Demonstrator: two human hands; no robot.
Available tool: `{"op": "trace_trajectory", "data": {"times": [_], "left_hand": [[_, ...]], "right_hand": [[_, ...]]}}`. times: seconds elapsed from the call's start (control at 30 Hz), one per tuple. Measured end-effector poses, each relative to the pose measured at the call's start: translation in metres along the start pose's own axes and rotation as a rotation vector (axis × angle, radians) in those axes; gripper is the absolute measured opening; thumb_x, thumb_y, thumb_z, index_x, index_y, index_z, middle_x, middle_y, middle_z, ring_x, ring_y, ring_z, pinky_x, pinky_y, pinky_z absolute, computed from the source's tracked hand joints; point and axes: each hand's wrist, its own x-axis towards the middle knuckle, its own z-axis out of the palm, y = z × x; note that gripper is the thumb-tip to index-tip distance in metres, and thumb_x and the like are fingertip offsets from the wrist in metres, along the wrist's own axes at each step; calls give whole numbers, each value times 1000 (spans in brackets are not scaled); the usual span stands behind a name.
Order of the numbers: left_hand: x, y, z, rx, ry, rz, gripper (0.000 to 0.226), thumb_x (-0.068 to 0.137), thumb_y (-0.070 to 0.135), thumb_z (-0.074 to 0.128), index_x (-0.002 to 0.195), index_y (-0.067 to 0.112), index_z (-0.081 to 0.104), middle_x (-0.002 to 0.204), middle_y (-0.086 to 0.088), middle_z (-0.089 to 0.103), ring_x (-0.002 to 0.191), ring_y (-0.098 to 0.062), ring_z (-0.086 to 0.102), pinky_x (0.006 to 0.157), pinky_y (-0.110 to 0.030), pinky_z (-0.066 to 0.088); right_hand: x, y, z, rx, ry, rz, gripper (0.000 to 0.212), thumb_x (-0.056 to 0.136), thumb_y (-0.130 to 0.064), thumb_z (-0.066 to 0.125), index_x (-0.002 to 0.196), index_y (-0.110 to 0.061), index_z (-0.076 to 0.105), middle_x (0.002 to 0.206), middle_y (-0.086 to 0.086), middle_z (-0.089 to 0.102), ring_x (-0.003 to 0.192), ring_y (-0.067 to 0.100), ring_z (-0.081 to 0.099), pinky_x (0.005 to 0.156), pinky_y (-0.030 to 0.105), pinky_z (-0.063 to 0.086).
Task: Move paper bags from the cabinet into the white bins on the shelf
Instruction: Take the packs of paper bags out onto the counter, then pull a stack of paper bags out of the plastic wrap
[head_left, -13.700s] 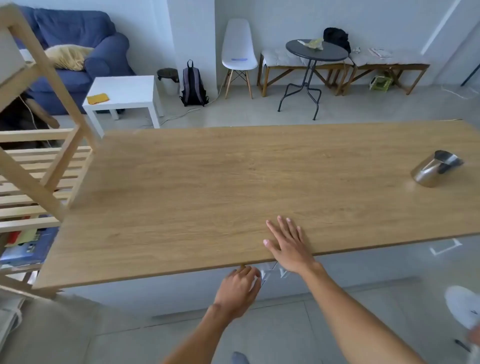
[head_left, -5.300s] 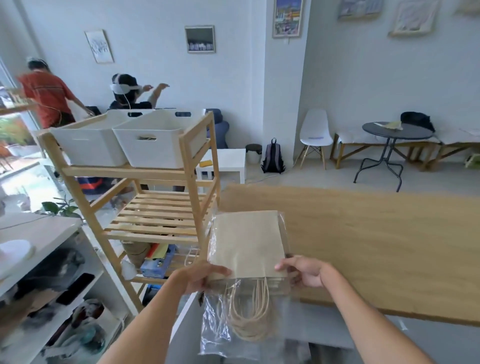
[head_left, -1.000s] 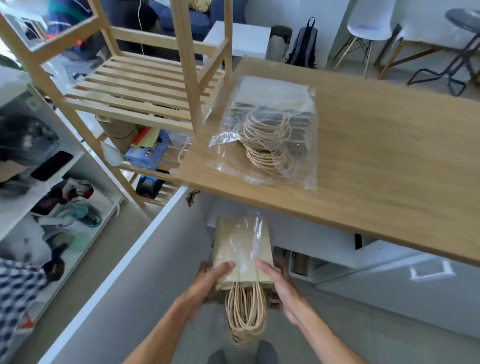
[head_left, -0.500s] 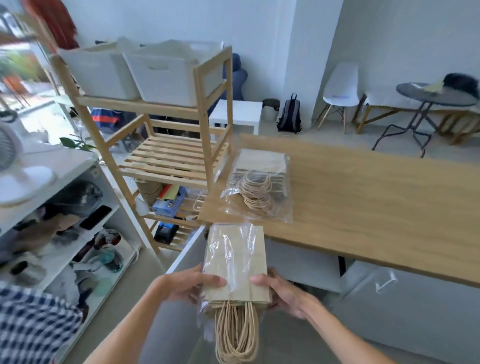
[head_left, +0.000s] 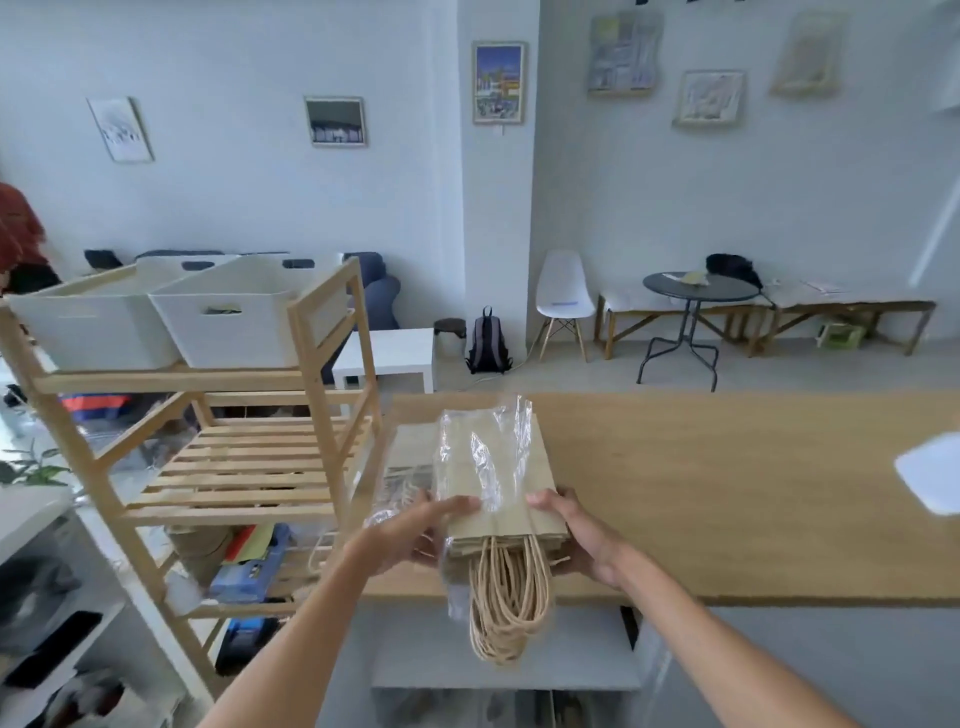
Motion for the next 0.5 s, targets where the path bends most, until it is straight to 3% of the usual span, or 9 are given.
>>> {"op": "trace_trajectory", "data": {"times": [0.07, 0.17, 0.27, 0.3, 0.33, 0.4, 0.5], "left_hand": [[24, 15, 13, -24, 19, 33, 85, 67, 66, 74, 126, 10, 50, 103, -20, 70, 82, -24, 66, 80, -34, 53], [55, 40, 38, -23, 23, 73, 68, 85, 55, 62, 126, 2, 48, 103, -6, 66, 82, -14, 65, 79, -29, 51], [90, 60, 58, -30, 50, 83, 62, 94, 50, 53, 135, 6, 41, 122, -2, 55, 115, -25, 57, 102, -36, 47], [103, 65, 62, -34, 61, 91, 60, 95, 50, 52, 134, 7, 41, 123, -1, 56, 117, -27, 58, 103, -38, 47], [118, 68, 64, -30, 65, 78, 65, 92, 55, 53, 133, 6, 42, 124, -3, 58, 116, -25, 59, 102, -37, 48], [154, 68, 62, 5, 67, 91, 99, 77, 74, 56, 146, 6, 37, 141, -7, 52, 120, -19, 56, 104, -34, 45], [231, 41, 50, -22, 82, 54, 121, 60, 88, 57, 149, 8, 35, 138, -3, 55, 107, -7, 59, 86, -24, 48]], "right_hand": [[11, -9, -22, 16, 58, 0, 77, 68, -58, 73, 127, -21, 40, 97, 13, 64, 70, 25, 66, 64, 37, 56], [32, -18, -57, 3, 111, 8, 89, 61, -63, 76, 132, -20, 46, 107, 16, 64, 80, 27, 65, 69, 39, 55], [50, -27, -83, 18, 121, 10, 71, 61, -58, 71, 117, -16, 60, 94, 16, 65, 72, 25, 63, 66, 37, 54], [57, -30, -90, 30, 120, 18, 65, 62, -57, 68, 113, -17, 62, 88, 15, 65, 68, 25, 61, 66, 37, 52], [65, -31, -97, 38, 136, 26, 62, 64, -57, 66, 112, -17, 62, 84, 14, 65, 66, 25, 61, 66, 38, 52], [85, -34, -113, 40, 156, 52, 56, 69, -57, 62, 108, -16, 62, 77, 12, 66, 62, 24, 60, 64, 35, 51], [123, -40, -131, 47, 176, 67, 45, 77, -53, 58, 105, -17, 59, 77, 11, 66, 60, 22, 61, 62, 31, 52]]}}
